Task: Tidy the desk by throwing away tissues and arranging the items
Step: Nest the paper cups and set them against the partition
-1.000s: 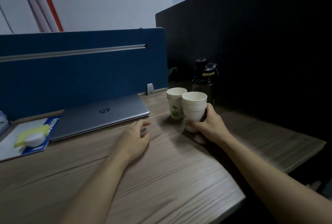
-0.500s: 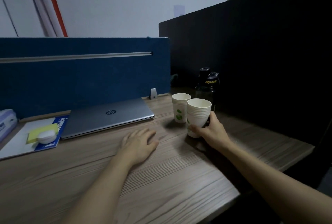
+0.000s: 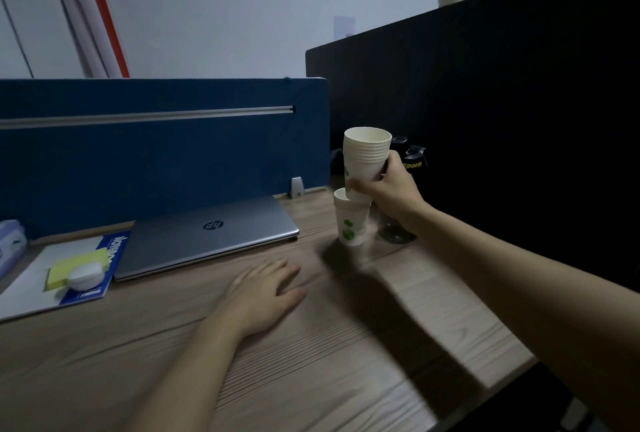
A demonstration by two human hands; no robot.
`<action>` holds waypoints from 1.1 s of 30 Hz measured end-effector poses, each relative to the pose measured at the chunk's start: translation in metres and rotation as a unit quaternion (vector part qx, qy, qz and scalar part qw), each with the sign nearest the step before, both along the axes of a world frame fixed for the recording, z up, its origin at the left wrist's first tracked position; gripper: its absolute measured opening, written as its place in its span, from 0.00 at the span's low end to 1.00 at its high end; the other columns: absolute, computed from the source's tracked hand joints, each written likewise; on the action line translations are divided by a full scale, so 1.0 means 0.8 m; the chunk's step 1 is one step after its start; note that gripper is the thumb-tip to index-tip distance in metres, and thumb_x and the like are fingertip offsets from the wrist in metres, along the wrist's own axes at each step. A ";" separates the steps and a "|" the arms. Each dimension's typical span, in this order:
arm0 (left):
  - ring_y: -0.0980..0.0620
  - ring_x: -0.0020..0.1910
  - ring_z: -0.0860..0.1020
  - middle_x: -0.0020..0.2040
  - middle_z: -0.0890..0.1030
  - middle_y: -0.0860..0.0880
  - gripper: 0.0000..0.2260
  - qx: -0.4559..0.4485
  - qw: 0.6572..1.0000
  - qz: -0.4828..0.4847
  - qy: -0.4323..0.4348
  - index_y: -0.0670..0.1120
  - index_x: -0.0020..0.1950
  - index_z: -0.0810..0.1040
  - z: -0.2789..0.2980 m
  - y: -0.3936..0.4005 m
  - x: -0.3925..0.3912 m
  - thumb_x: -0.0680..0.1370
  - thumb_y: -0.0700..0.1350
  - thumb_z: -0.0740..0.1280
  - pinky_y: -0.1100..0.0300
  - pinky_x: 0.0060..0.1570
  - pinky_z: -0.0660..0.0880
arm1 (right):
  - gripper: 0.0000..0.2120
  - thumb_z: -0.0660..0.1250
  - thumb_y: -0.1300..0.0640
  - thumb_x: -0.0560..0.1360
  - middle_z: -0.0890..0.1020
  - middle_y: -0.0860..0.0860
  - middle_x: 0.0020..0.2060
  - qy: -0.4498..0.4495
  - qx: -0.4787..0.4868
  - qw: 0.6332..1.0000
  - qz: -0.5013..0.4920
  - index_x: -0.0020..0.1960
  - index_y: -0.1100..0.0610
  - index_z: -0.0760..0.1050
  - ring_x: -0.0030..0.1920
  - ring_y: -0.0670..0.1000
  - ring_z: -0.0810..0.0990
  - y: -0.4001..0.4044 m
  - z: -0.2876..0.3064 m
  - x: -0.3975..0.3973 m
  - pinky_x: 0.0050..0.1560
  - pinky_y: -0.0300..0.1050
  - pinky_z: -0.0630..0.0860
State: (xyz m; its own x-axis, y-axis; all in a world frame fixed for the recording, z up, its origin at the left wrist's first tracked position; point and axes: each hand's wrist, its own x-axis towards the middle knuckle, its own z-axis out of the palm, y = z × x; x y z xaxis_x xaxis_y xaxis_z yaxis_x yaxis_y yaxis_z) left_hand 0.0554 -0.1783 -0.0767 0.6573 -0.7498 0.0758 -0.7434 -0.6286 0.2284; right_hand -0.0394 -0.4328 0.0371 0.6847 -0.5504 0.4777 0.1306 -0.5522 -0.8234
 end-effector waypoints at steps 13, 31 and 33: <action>0.56 0.79 0.52 0.81 0.54 0.60 0.30 0.002 1.000 0.003 -0.002 0.64 0.78 0.57 0.000 -0.002 0.006 0.77 0.70 0.53 0.52 0.76 0.50 | 0.30 0.77 0.53 0.66 0.78 0.48 0.53 0.012 0.056 0.998 0.013 0.62 0.50 0.65 0.54 0.50 0.78 -0.002 -0.036 0.048 0.49 0.47 0.75; 0.51 0.80 0.52 0.79 0.62 0.53 0.21 -0.130 0.990 0.029 -0.055 0.56 0.74 0.69 0.013 0.013 0.054 0.80 0.51 0.61 0.50 0.77 0.54 | 0.29 0.76 0.48 0.68 0.81 0.52 0.55 0.116 0.035 0.990 -0.065 0.64 0.56 0.72 0.51 0.48 0.79 0.002 -0.132 0.042 0.51 0.43 0.74; 0.51 0.80 0.54 0.79 0.62 0.53 0.21 -0.124 0.989 0.040 -0.072 0.55 0.74 0.69 0.013 0.014 0.070 0.80 0.50 0.61 0.51 0.77 0.53 | 0.25 0.76 0.49 0.68 0.81 0.50 0.50 0.120 0.023 0.991 -0.057 0.61 0.55 0.73 0.47 0.46 0.80 0.003 -0.134 0.051 0.46 0.41 0.75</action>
State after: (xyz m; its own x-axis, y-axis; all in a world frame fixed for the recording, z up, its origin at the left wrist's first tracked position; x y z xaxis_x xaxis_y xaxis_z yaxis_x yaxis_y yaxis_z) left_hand 0.1110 -0.1668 -0.0662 0.6833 -0.6420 0.3478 -0.7291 -0.6251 0.2785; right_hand 0.0017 -0.4308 -0.0699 0.7073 -0.6483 0.2817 -0.1336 -0.5139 -0.8474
